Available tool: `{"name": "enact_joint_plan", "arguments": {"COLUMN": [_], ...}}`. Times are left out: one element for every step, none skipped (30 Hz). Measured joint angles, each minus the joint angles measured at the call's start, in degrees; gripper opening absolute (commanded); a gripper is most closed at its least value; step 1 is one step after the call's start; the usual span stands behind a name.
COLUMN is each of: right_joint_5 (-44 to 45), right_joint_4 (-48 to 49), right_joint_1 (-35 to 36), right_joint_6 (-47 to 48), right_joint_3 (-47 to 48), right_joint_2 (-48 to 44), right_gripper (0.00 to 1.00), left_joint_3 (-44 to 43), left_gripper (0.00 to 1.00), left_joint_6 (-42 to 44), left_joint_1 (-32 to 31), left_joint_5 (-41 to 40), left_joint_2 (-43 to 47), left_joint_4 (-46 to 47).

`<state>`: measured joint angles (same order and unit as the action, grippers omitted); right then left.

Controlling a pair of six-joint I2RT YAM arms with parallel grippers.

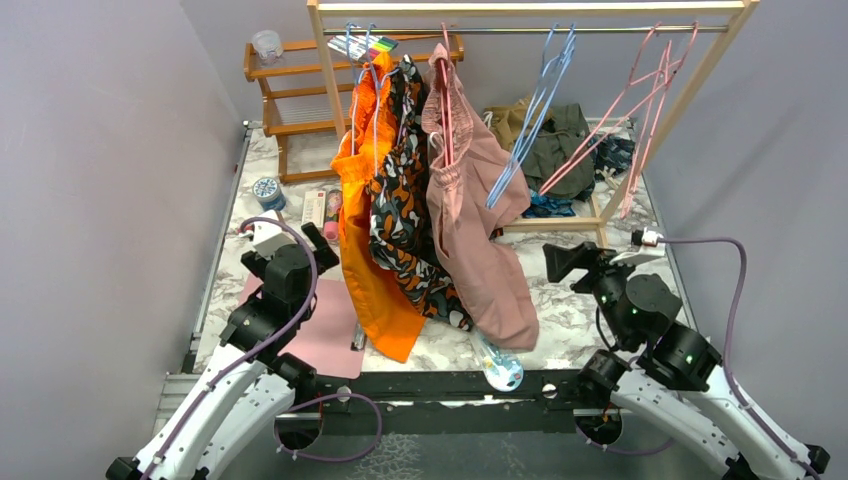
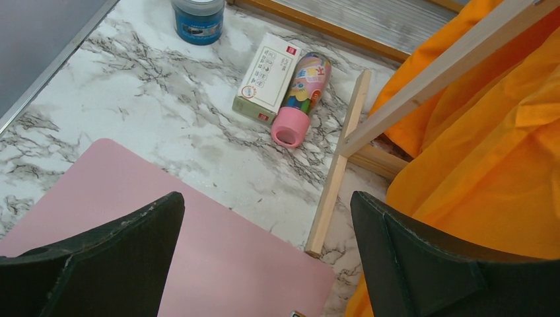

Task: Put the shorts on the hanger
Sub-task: Reset both arms

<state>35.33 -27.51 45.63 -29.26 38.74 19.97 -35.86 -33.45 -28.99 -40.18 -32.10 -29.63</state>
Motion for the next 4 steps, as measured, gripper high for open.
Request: {"name": "enact_joint_plan", "arguments": {"right_joint_5": [0.0, 0.0, 0.0, 0.0], "right_joint_4": [0.0, 0.0, -0.1, -0.1], "right_joint_1": [0.0, 0.0, 0.0, 0.0], "right_joint_6": [0.2, 0.3, 0.4, 0.6], "right_joint_3": [-0.4, -0.6, -0.7, -0.7], "right_joint_2": [-0.2, -0.2, -0.1, -0.1], "right_gripper": [1.0, 1.0, 1.0, 1.0], "left_joint_3": [0.0, 0.0, 0.0, 0.0], "left_gripper": [0.99, 0.99, 0.99, 0.99], "left_joint_6": [0.0, 0.0, 0.0, -0.2], "left_joint_1": [0.0, 0.0, 0.0, 0.0], "left_joint_5": [0.1, 0.2, 0.2, 0.2], "left_joint_2": [0.0, 0.0, 0.0, 0.0], "left_joint_4": [0.0, 0.0, 0.0, 0.0]}}
